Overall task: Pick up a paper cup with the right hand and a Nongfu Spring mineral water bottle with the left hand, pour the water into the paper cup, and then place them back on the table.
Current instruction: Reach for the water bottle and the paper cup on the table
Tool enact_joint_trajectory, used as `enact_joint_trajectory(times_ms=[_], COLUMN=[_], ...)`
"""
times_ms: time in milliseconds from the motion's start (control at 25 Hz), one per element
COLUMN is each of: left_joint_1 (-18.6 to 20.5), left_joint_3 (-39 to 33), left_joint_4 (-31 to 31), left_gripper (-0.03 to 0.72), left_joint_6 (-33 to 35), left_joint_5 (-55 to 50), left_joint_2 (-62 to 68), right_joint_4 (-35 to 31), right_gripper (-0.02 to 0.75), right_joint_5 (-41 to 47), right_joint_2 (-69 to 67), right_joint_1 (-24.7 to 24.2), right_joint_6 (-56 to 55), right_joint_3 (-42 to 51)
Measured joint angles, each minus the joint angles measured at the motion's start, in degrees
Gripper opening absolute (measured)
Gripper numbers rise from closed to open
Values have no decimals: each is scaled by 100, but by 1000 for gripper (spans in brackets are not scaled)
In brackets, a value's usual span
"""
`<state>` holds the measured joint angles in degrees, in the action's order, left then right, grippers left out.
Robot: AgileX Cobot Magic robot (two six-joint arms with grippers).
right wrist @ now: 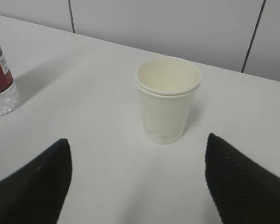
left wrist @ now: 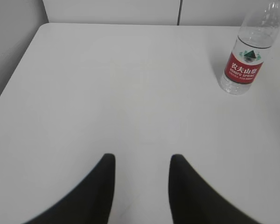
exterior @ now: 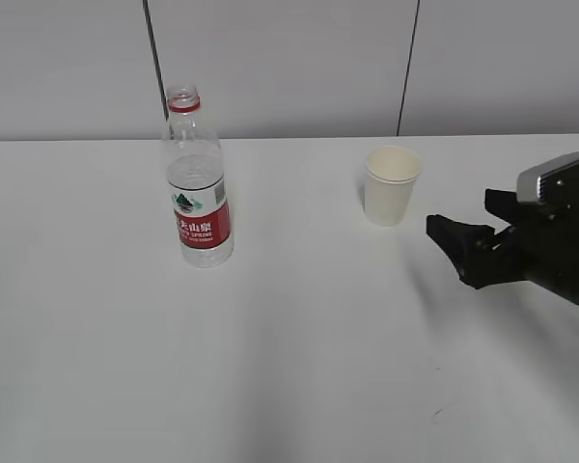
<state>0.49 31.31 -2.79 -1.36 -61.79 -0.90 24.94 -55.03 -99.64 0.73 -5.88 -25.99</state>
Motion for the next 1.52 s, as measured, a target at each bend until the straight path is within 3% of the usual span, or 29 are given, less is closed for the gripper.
enact_joint_trajectory(times_ms=[760,1520], left_joint_1=[0,0], left_joint_3=[0,0], left_joint_4=[0,0], left_gripper=[239,239], left_joint_6=[0,0], left_joint_5=[0,2], left_joint_2=[0,0], right_joint_4=[13,-182], right_gripper=[671,671], right_joint_5=[-648,-563], right_joint_2=[-2654,-3737], right_joint_1=[0,327], right_joint_6=[-84,-362], right_joint_3=[-2346,-3880])
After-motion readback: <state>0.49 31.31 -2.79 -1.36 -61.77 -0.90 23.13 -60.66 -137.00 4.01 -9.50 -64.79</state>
